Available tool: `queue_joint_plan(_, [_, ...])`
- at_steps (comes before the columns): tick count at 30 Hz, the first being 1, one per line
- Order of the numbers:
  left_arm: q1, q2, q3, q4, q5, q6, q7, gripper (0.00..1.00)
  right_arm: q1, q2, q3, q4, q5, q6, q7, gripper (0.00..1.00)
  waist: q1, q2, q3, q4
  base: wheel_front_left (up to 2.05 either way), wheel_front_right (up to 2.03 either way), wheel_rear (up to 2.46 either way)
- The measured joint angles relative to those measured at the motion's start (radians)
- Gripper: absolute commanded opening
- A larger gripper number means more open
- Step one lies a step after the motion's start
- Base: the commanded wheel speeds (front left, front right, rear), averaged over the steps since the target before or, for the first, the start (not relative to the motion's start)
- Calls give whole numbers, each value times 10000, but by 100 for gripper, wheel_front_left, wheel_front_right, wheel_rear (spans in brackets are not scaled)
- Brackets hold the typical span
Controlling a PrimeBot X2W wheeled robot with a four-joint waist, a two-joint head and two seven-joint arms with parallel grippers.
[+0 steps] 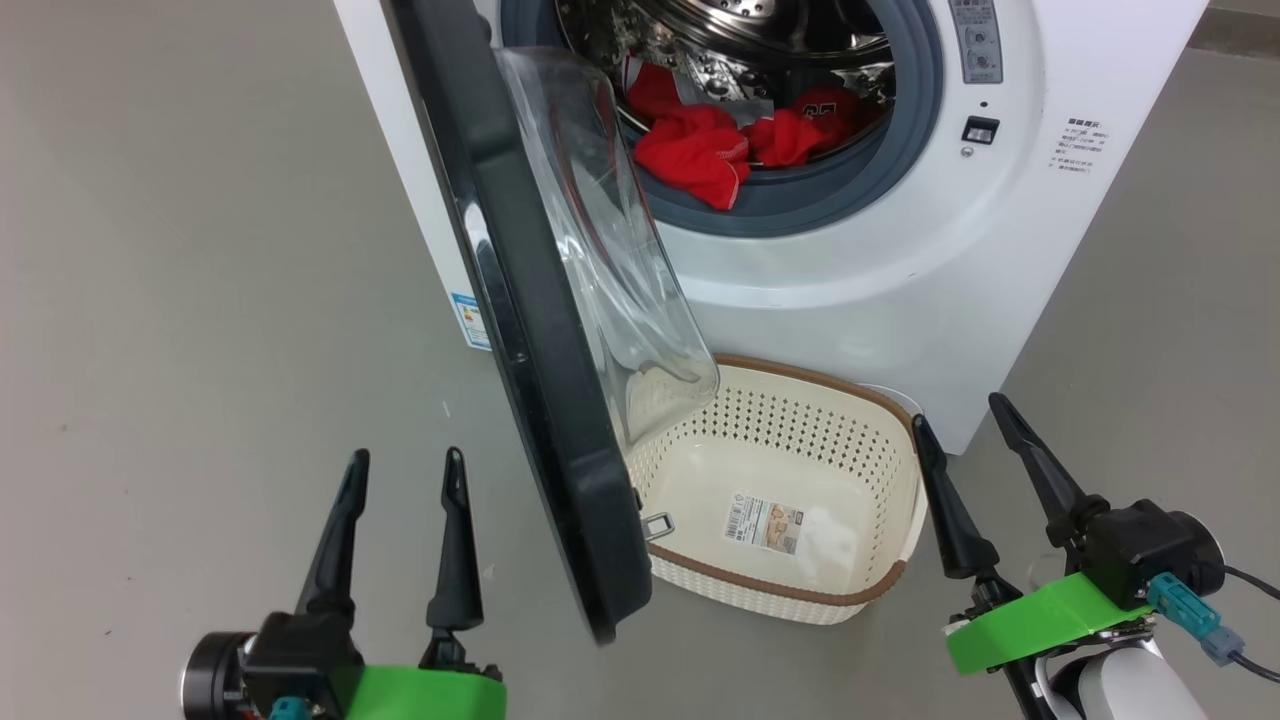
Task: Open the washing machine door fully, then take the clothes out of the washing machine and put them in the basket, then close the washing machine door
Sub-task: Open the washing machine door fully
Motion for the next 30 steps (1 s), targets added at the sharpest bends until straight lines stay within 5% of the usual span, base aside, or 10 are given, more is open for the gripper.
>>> queue_joint_plan(11, [26,2,63,102,-2,0,0,100,-1,6,109,75,-155,0,0,100,0,0,15,-40,0,0,0])
queue_joint_plan(12, [26,2,81,102,-2,0,0,93,-1,6,123,96,-159,0,0,100,0,0,25,-39,0,0,0])
queue_joint_plan(15, [24,2,104,96,-2,0,0,3,-1,6,173,127,-157,0,0,100,0,0,63,-36,0,0,0])
queue_joint_plan(30, [-310,2,278,-1499,-184,15,-2,0,-16,6,165,320,194,0,0,100,0,0,108,-122,0,0,0])
